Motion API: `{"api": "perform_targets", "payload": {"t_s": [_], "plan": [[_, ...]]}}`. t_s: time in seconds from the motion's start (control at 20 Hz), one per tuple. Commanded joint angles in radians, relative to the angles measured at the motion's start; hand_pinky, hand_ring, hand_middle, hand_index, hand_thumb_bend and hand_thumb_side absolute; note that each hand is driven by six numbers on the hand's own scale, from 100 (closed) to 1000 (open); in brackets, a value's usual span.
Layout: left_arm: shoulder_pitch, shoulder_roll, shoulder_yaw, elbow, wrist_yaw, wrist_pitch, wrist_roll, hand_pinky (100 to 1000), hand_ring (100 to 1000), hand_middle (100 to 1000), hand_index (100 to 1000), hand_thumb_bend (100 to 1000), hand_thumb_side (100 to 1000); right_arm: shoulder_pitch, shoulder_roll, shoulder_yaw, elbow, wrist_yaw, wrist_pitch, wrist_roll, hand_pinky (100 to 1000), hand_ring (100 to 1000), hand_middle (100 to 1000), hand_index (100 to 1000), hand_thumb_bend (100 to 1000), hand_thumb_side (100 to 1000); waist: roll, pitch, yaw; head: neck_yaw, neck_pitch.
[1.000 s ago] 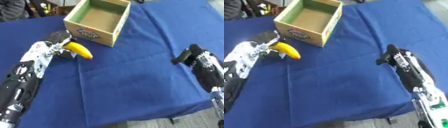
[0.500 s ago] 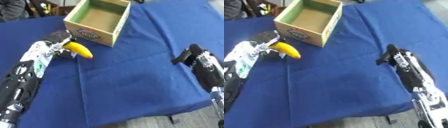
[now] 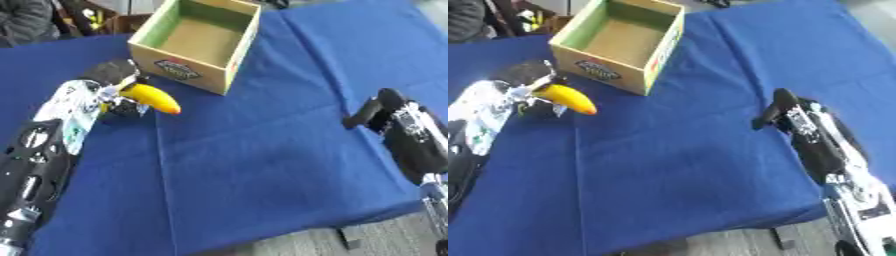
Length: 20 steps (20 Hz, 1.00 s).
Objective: Pick up objects on the table and place them in the box.
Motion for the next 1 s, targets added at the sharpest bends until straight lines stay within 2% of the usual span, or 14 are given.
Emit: {"api": "perform_targets", "payload": {"t_s": [0.05, 0.65, 0.75, 0.9, 1.0], "plan": [[-0.028, 0.028, 0.002, -0.026, -0.003, -0.001, -0.004, 613, 508, 485, 623, 100, 173, -0.001, -0.01, -0.007, -0.02, 0.002, -0.001, -0.002, 689, 515, 420, 466, 353, 694, -0.003, -0.02, 0.0, -0.003, 0.005], [-0.038, 0.041, 0.003, -0.036, -0.007, 0.001, -0.015, 588, 486, 475, 616, 100, 164, -0.001, -0.011, -0.007, -0.018, 0.001, -0.001, -0.002, 689, 515, 420, 466, 356, 693, -0.002, -0.022, -0.001, -0.004, 0.004], [-0.037, 0.039, 0.003, -0.034, -0.007, 0.001, -0.019, 539, 438, 457, 601, 100, 157, -0.001, -0.011, -0.007, -0.019, 0.001, -0.002, -0.002, 689, 515, 420, 466, 356, 693, -0.002, -0.022, -0.002, -0.004, 0.004], [-0.036, 0.037, 0.003, -0.033, -0.006, 0.006, -0.024, 422, 313, 405, 561, 100, 163, -0.001, -0.011, -0.007, -0.019, 0.0, -0.002, -0.002, 689, 515, 420, 466, 357, 693, -0.003, -0.022, -0.002, -0.004, 0.004], [-0.036, 0.036, 0.004, -0.033, -0.002, 0.012, -0.023, 201, 157, 340, 506, 100, 219, -0.001, -0.011, -0.007, -0.018, 0.0, -0.002, -0.002, 689, 515, 420, 466, 358, 692, -0.003, -0.022, -0.002, -0.004, 0.004]]}}
